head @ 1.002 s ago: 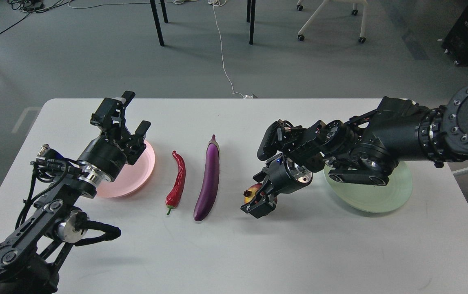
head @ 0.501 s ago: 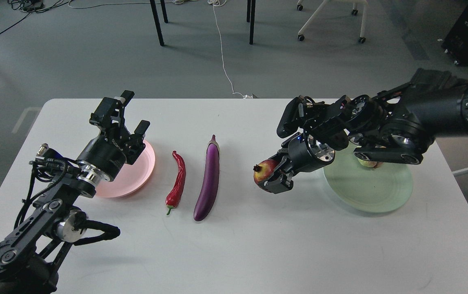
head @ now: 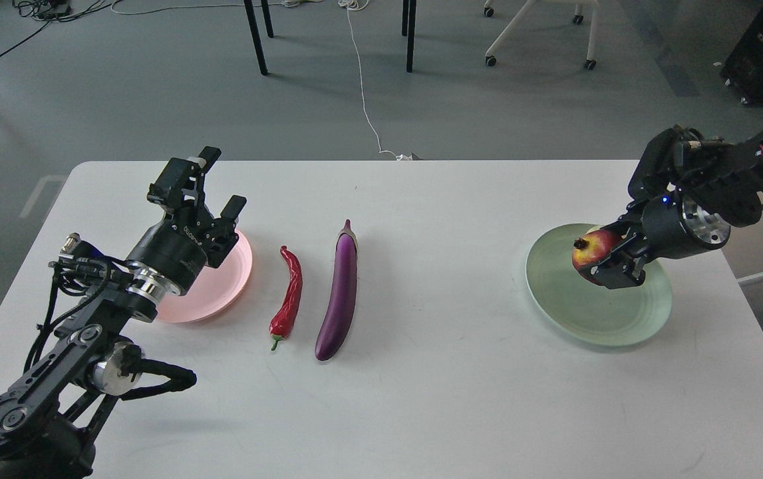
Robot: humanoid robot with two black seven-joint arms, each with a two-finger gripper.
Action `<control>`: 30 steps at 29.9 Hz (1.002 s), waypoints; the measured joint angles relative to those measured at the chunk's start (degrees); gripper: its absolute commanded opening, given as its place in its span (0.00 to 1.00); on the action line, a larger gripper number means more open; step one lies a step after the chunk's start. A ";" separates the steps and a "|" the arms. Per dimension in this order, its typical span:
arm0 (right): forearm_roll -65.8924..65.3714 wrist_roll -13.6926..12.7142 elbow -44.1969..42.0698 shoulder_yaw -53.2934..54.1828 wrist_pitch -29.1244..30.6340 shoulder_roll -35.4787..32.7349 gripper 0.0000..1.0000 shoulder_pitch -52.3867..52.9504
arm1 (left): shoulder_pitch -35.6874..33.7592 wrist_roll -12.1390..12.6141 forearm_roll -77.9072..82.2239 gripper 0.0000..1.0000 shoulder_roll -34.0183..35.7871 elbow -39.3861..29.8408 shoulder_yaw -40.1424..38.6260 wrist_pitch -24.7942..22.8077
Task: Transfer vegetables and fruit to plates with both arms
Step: 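Carry the apple onto the pale green plate and release it, then reach the left gripper to the purple eggplant and grasp it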
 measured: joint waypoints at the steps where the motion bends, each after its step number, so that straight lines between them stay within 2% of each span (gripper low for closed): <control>1: 0.06 0.00 -1.08 0.00 -0.12 -0.40 0.63 -1.41 | -0.01 0.00 0.00 0.98 0.01 -0.03 0.00 0.00; 4: 0.27 -0.01 -3.35 1.59 -0.46 -1.00 0.92 -4.80 | -0.07 0.00 0.03 0.98 0.34 -0.54 -0.02 0.00; 5: 0.33 -0.01 -3.51 2.50 -0.54 -1.21 0.94 -5.62 | -0.09 0.00 0.03 0.98 0.58 -0.73 -0.04 0.00; 15: 0.83 -0.01 -1.46 7.41 -0.96 -4.66 0.98 -8.44 | -0.09 0.09 0.09 0.98 2.04 -1.34 -0.09 0.05; 19: 4.64 -0.02 3.70 15.23 -0.56 -10.21 0.98 -8.05 | -0.41 0.16 0.09 0.98 3.51 -1.39 -0.08 0.07; 23: 20.54 -0.02 6.17 26.74 -0.16 -13.43 0.98 -12.38 | -1.32 0.16 0.09 0.98 5.79 -2.25 -0.08 -0.07; 30: 62.53 -0.02 6.50 49.70 -0.11 -10.91 0.98 -31.20 | -3.27 0.05 6.27 0.98 8.28 -5.04 2.26 -0.11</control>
